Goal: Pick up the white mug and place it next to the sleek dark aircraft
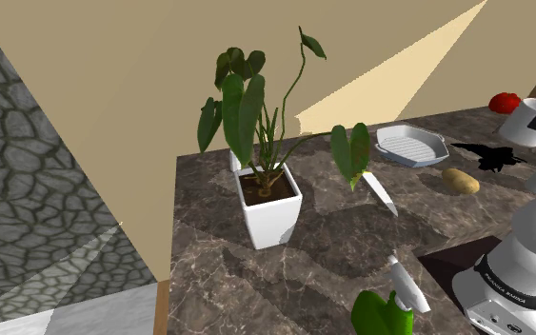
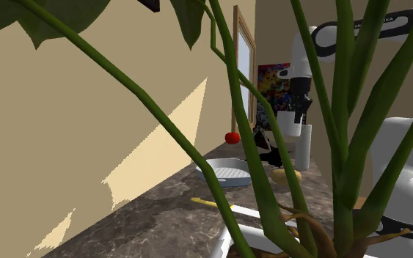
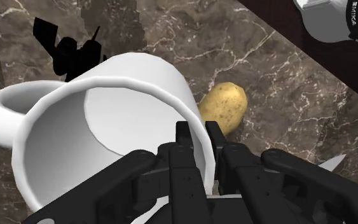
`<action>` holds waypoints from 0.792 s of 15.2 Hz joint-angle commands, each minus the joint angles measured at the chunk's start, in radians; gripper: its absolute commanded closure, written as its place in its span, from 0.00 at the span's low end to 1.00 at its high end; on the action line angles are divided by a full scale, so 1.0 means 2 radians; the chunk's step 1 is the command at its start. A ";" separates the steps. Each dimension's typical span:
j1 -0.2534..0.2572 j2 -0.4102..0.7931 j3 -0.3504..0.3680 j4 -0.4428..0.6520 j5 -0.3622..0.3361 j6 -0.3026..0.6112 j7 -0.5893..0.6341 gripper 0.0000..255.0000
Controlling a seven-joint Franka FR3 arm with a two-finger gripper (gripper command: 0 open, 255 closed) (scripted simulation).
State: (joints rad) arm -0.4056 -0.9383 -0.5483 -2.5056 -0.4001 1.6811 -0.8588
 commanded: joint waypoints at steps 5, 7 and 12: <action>-0.020 0.005 -0.067 0.036 -0.045 -0.011 -0.075 1.00; -0.022 0.005 -0.077 0.035 -0.052 -0.007 -0.082 1.00; -0.027 0.003 -0.093 0.004 -0.066 0.023 -0.080 1.00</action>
State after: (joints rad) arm -0.4576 -0.9330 -0.7256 -2.4841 -0.5251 1.7115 -1.0179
